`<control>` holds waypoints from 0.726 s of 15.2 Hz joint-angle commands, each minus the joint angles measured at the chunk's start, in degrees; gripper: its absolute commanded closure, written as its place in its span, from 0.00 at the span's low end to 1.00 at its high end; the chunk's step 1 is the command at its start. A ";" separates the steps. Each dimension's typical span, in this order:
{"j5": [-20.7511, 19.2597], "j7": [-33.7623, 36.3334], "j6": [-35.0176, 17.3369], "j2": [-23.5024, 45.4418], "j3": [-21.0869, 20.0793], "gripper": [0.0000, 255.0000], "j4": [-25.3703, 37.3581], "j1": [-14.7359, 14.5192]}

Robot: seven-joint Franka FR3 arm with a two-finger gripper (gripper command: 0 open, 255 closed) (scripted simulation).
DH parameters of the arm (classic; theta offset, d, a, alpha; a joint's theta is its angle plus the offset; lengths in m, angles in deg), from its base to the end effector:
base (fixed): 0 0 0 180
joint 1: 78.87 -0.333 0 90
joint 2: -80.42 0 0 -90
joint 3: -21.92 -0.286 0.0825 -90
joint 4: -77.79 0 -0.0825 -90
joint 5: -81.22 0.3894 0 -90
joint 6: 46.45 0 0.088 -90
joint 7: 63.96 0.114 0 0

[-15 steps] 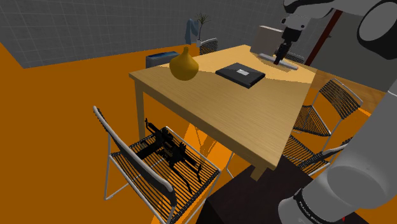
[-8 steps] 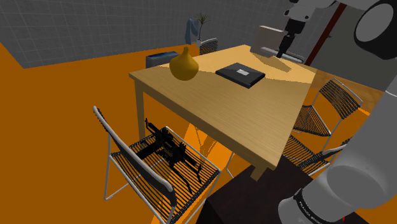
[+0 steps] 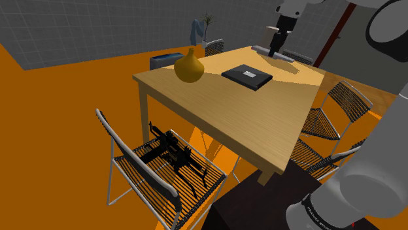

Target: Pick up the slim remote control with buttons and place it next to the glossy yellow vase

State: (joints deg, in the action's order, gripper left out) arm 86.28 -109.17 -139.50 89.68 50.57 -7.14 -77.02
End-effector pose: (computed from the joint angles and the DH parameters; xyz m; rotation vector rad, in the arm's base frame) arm 0.5349 -0.2805 0.5509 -3.1068 -0.4022 -0.0102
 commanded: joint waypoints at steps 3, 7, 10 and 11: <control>-0.11 5.29 0.33 0.45 -2.10 1.00 0.95 -3.02; 0.23 10.06 0.86 2.01 -4.06 1.00 3.11 -5.71; 0.68 13.46 1.55 3.86 -5.45 1.00 5.66 -7.54; 0.87 14.56 1.84 4.60 -5.90 1.00 6.69 -8.12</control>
State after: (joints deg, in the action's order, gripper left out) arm 86.82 -96.10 -137.91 93.13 45.27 -1.87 -84.41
